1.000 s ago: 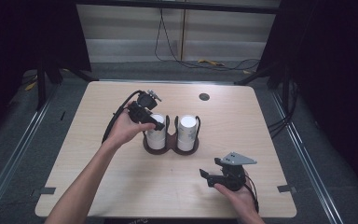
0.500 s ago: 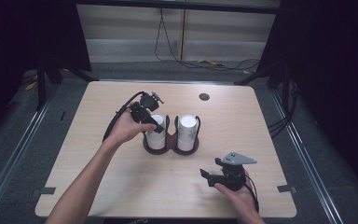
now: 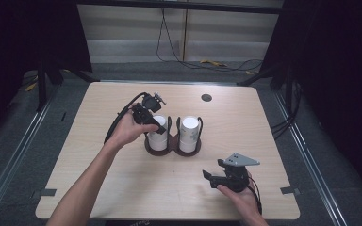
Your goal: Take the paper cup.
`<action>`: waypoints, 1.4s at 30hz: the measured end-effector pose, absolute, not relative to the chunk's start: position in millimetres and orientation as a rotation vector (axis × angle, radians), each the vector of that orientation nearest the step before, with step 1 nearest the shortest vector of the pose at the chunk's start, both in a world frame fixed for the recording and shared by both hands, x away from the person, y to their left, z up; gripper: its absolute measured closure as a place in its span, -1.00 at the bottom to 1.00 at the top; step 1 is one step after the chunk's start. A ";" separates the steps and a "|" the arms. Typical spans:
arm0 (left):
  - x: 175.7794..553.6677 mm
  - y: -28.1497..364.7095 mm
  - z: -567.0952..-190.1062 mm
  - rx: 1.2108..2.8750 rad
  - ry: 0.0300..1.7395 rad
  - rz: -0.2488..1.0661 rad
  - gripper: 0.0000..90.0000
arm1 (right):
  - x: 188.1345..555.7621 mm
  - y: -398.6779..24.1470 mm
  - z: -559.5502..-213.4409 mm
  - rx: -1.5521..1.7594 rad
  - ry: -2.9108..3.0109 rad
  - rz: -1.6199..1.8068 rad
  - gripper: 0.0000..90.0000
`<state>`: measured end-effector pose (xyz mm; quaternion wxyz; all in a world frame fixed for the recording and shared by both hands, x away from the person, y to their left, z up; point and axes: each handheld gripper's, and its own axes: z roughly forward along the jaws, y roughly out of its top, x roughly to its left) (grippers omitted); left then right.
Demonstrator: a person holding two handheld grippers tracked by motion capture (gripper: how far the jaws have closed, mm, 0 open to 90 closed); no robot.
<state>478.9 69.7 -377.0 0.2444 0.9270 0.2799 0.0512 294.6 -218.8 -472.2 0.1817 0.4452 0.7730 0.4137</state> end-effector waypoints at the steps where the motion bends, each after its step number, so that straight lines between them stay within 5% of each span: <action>1: 479.0 70.2 -376.3 2.535 0.761 0.144 -0.26 | 294.7 -218.8 -472.2 1.258 2.182 1.169 -0.43; 42: 482.8 63.6 -373.0 2.597 0.784 0.130 -0.35 | 295.2 -219.5 -472.3 1.272 2.180 1.170 -0.42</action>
